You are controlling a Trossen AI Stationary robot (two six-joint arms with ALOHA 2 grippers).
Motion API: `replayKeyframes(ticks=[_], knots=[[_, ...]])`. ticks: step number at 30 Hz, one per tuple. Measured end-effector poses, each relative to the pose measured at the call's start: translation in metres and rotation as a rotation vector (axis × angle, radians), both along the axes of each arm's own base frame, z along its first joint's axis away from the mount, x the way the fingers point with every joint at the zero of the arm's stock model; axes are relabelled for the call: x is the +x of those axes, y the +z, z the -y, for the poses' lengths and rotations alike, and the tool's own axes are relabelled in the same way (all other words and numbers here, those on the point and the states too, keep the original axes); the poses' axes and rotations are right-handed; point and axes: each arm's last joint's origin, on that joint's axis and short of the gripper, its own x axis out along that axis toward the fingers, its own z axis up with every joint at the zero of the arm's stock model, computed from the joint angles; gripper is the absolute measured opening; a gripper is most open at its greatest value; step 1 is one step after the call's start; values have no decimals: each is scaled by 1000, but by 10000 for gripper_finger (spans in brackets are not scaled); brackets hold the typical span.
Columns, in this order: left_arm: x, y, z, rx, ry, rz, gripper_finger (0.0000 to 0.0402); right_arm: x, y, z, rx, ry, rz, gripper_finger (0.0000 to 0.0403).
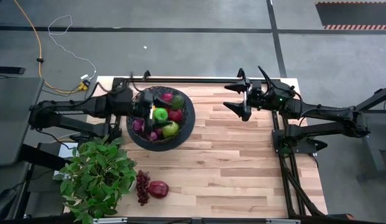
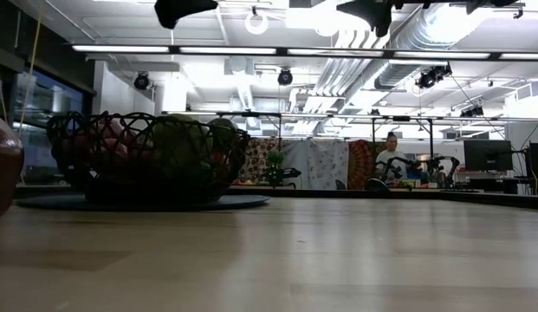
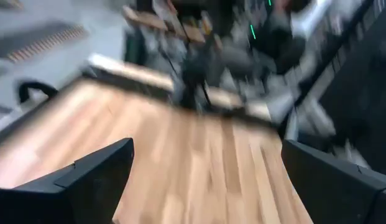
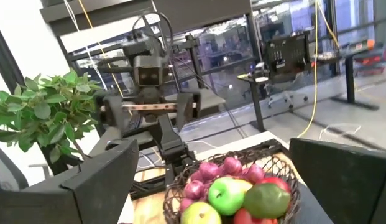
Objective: Build produce basket
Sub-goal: Put the red apple into the wire basket
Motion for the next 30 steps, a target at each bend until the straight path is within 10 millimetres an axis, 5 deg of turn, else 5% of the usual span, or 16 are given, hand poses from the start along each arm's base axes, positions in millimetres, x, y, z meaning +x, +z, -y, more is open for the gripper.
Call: replayKeyframes(ticks=[11, 20, 30], knots=[[59, -27, 34, 6, -462, -584, 397, 1, -8, 0, 99, 5, -73, 397], [102, -78, 99, -34, -547, -917, 397, 1, -15, 0, 87, 1, -140, 397], [114, -120, 176, -120, -588, -1104, 397, 0, -21, 0, 24, -3, -212, 397]])
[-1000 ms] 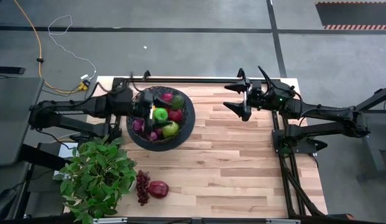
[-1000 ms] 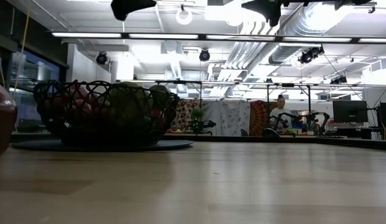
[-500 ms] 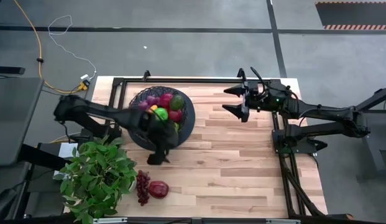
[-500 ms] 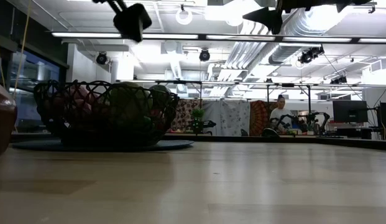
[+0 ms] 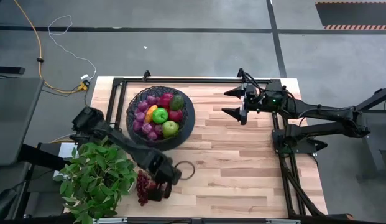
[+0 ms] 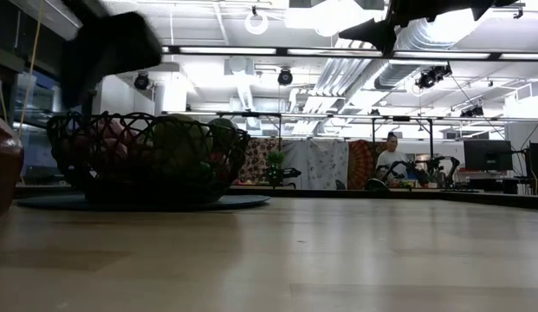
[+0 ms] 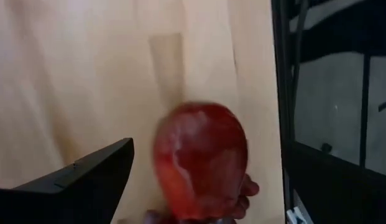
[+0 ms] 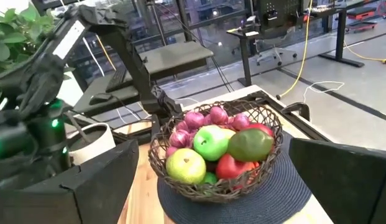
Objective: Build produce basket
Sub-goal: Put the red apple into the wire basket
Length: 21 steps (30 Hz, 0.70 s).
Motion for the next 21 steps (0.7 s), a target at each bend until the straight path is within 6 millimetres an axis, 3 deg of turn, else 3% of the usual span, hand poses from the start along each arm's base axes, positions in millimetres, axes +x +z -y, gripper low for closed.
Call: replayKeyframes(ticks=[10, 21], knots=[[-5, -32, 30, 95, 17, -90, 397, 0, 0, 0, -21, 2, -5, 397], [-11, -43, 29, 125, 14, -113, 397, 0, -4, 0, -8, 6, -45, 397]])
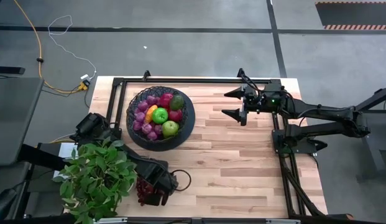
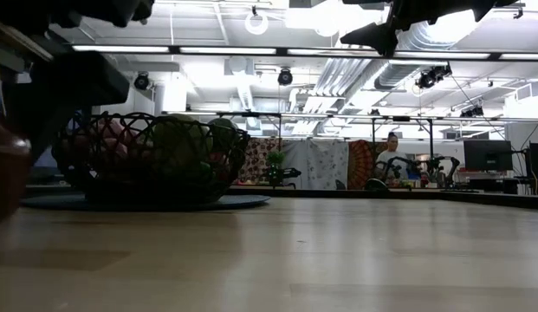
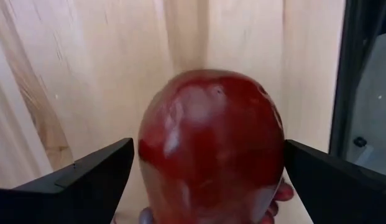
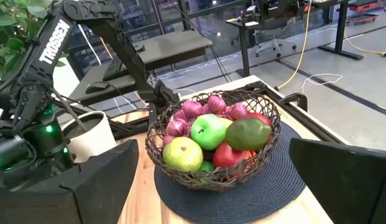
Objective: Build produce basket
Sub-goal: Put the red apple into the wire basket
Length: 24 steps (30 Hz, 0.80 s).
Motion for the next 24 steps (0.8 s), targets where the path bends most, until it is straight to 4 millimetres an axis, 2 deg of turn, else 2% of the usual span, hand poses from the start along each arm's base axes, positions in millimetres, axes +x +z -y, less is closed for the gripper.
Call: replayKeyframes(ticks=[18, 24], knots=[[-1, -2, -2, 38, -64, 18, 397, 0, 0, 0, 1, -1, 0, 397], [-1, -2, -2, 36, -63, 17, 384, 0, 0, 0, 1, -1, 0, 397]])
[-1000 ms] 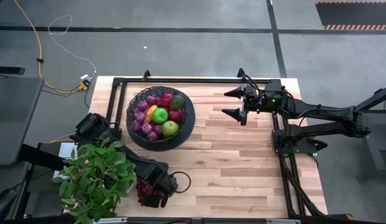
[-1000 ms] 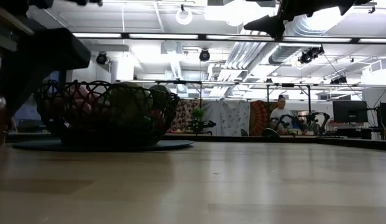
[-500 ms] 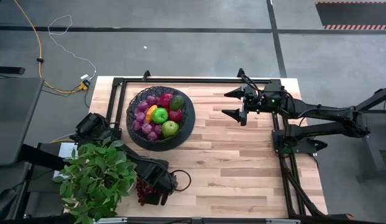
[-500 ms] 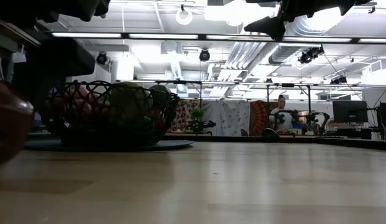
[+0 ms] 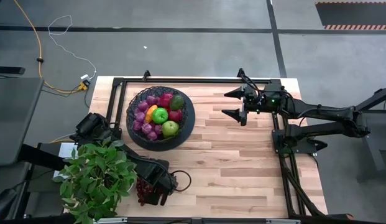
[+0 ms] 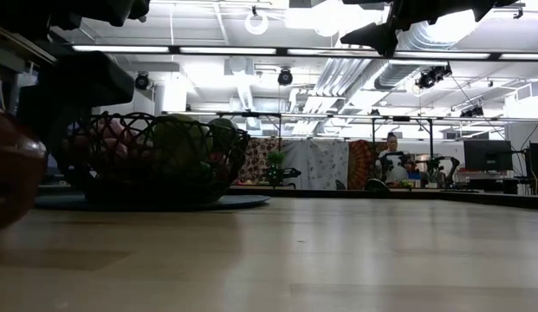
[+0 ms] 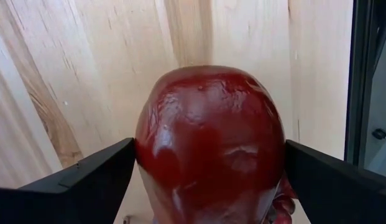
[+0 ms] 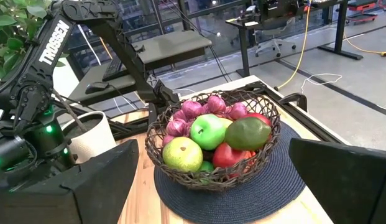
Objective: Build produce basket
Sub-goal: Put the red apple into the wire basket
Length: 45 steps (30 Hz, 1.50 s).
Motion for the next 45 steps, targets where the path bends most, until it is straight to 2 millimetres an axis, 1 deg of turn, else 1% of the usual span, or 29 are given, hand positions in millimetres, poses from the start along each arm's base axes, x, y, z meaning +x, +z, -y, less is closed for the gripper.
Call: replayKeyframes(ticks=[6, 12, 16, 19, 22, 24, 26, 28, 32, 35, 37, 40, 43, 45], knots=[[0, 0, -1, 11, 4, 6, 358, 0, 0, 0, 0, -1, 0, 397], [4, 0, -9, 5, 37, 2, 335, 0, 0, 0, 0, -4, 0, 397], [7, 0, -14, -8, 51, -5, 328, 0, 0, 0, 0, -3, 0, 397], [10, 8, -19, -57, 58, -9, 327, 0, 0, 0, 0, -3, 0, 397], [16, 32, -28, -133, 34, 53, 326, 0, 0, 0, 0, -3, 0, 397], [21, 52, -37, -162, 13, 126, 326, 0, 0, 0, -1, -2, -1, 397], [24, 75, -50, -169, 9, 214, 326, 0, 0, 0, 0, -2, 0, 397], [28, 99, -68, -140, 46, 313, 326, 0, 0, 0, 0, -2, -1, 397], [26, 140, -110, -36, 147, 499, 326, 0, 0, 0, -3, -7, 0, 397], [17, 169, -142, -16, 232, 650, 326, 0, 1, 0, -4, -13, 7, 397], [6, 188, -163, -3, 282, 739, 326, 0, 2, 0, -2, -13, 21, 397], [-11, 215, -188, 34, 327, 924, 326, 0, 4, 1, -6, -13, 41, 397], [-30, 229, -205, 64, 376, 1105, 326, 1, 8, 1, -15, -13, 82, 397], [-46, 225, -214, 79, 407, 1168, 326, 1, 11, 1, -24, -13, 116, 397]])
